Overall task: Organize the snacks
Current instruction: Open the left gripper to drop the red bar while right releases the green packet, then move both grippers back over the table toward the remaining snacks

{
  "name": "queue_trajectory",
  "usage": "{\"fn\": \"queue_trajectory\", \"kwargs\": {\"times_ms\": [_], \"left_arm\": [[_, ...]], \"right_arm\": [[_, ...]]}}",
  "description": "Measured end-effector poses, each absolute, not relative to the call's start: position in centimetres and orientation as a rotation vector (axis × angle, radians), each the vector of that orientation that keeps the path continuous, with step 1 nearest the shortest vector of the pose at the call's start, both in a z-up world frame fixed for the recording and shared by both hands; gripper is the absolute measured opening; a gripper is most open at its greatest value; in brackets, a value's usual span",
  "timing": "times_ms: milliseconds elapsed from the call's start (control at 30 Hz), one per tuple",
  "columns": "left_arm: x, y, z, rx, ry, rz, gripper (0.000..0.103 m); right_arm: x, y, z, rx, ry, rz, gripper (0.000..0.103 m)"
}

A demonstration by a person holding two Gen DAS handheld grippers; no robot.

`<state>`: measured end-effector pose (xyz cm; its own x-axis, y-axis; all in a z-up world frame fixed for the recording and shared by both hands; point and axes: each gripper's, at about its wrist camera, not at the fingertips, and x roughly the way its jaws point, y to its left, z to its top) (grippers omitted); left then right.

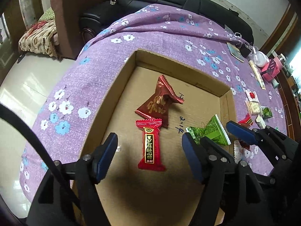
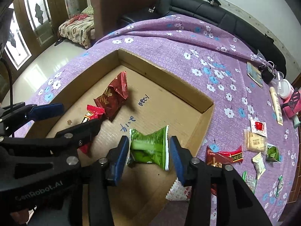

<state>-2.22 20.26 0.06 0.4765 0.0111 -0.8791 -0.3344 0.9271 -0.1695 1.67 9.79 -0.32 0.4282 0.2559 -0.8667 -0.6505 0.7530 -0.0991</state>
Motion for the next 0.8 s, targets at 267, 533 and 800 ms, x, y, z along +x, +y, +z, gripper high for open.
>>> {"fn": "queue_trajectory", "kwargs": {"times_ms": [267, 533, 800], "left_arm": [[-2.7, 19.7, 0.6, -0.34, 1.04, 0.22, 0.072], [-3.3, 18.4, 1.6, -0.322, 1.007, 0.205, 0.072], [-3.5, 15.1, 2.0, -0.311, 0.993, 0.215, 0.072]], "right_arm": [[0.8, 9.2, 0.3, -0.49, 0.955, 0.595, 0.056], [-0.3, 7.4, 1.4, -0.456, 0.933, 0.593, 0.058], [-1.0, 4.3, 1.9, -0.423, 0.927, 0.612, 0.058]]}}
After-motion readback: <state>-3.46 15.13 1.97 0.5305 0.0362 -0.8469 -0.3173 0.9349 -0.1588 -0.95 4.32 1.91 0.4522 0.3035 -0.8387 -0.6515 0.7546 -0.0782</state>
